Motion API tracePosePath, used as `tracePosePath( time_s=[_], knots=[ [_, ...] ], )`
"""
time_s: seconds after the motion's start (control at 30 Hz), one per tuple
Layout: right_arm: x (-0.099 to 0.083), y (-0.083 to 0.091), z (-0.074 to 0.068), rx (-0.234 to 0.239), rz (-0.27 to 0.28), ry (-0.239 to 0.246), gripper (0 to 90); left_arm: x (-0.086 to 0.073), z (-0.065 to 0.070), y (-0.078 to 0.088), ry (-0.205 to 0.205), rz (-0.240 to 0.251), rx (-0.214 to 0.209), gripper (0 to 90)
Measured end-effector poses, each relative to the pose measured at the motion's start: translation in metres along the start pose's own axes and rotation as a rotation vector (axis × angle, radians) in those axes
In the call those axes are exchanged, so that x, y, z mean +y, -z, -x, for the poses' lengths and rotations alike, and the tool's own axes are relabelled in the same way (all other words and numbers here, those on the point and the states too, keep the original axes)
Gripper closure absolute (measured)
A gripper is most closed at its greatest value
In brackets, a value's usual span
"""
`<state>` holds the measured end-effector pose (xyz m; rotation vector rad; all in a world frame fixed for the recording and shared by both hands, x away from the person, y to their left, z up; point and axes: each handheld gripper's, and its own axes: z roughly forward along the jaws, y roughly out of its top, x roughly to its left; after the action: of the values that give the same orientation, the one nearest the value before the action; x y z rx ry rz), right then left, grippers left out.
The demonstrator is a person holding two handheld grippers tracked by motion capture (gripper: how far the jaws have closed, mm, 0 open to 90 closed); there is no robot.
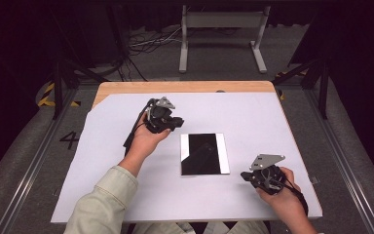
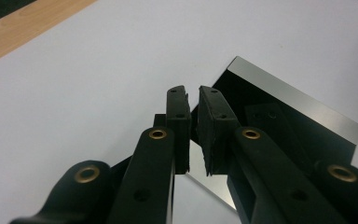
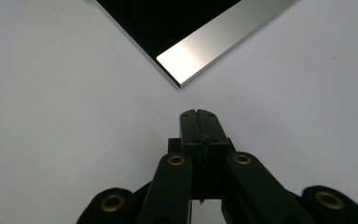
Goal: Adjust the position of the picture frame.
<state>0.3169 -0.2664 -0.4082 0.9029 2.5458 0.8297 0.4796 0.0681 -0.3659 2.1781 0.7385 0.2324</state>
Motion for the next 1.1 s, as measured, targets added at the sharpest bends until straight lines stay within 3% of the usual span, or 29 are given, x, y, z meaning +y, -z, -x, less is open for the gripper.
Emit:
tracePosePath(
  time_s=[0.27,0.47,0.63,0.8,1.1],
  knots=[
    [-0.013,0.009,-0.004,-0.016,-0.007,-0.033,90.0,-0.001,-0.008,-0.036,0.006,-0.085,0.0,84.3],
    [-0.02,0.011,-0.005,-0.02,-0.014,-0.051,90.0,-0.008,-0.018,-0.052,0.039,-0.117,-0.002,85.0],
    [-0.019,0.007,-0.009,-0.011,-0.023,-0.045,90.0,-0.011,-0.021,-0.06,0.042,-0.136,0.003,85.9],
    [-0.018,0.003,-0.011,-0.002,-0.032,-0.042,90.0,-0.017,-0.023,-0.072,0.037,-0.189,0.018,87.3],
    [-0.02,0.003,-0.011,0.005,-0.031,-0.047,90.0,-0.019,-0.024,-0.078,0.05,-0.196,0.008,90.0]
  ],
)
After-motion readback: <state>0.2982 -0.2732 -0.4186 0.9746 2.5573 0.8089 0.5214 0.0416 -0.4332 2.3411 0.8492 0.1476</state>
